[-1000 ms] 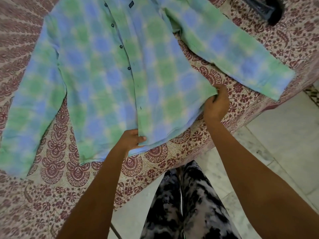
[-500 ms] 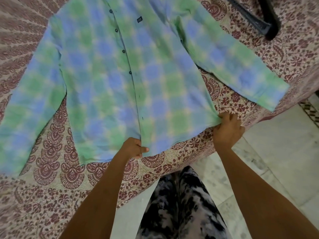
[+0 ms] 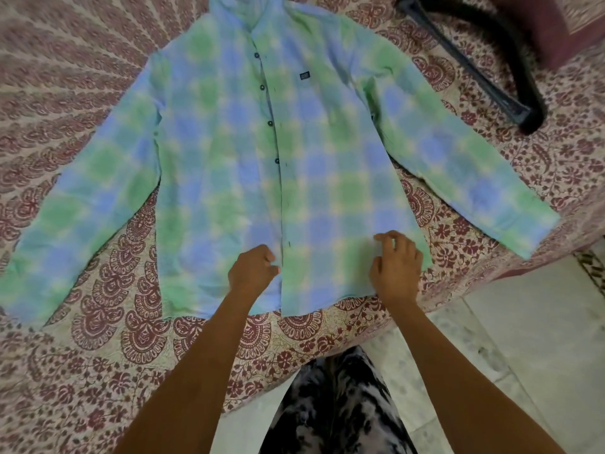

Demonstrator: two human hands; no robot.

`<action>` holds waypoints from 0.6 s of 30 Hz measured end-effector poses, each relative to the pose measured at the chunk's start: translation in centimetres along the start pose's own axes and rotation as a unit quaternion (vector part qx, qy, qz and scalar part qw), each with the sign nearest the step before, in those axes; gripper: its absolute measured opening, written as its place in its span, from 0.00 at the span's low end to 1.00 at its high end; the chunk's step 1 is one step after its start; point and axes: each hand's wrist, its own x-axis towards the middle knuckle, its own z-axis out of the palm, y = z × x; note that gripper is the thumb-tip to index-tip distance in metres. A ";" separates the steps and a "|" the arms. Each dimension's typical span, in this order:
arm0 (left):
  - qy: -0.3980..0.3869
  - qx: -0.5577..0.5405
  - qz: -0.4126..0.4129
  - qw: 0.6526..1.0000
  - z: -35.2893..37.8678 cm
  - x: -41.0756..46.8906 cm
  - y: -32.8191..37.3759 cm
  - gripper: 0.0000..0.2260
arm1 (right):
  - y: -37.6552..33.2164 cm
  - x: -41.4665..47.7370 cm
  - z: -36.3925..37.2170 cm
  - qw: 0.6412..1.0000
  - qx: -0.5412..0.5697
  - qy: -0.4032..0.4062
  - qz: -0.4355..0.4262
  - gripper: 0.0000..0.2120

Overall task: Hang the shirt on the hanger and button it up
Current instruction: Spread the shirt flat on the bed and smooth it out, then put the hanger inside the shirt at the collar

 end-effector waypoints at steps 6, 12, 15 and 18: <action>-0.043 0.056 0.054 0.996 0.9 -0.5 -2.9 0.23 | -1.6 -0.7 2.0 0.971 -0.026 -0.214 -0.108 0.20; -0.057 0.033 0.046 0.997 -1.8 -2.1 -2.2 0.22 | -3.4 1.7 -1.2 0.962 -0.049 -0.259 -0.072 0.21; -0.019 -0.002 0.053 0.998 -4.4 -2.3 -0.4 0.21 | -4.6 4.0 -4.0 0.974 -0.003 -0.218 -0.062 0.21; 0.005 -0.027 0.068 0.997 -6.8 -1.9 3.0 0.19 | -5.3 6.9 -7.4 0.982 0.039 -0.179 -0.050 0.19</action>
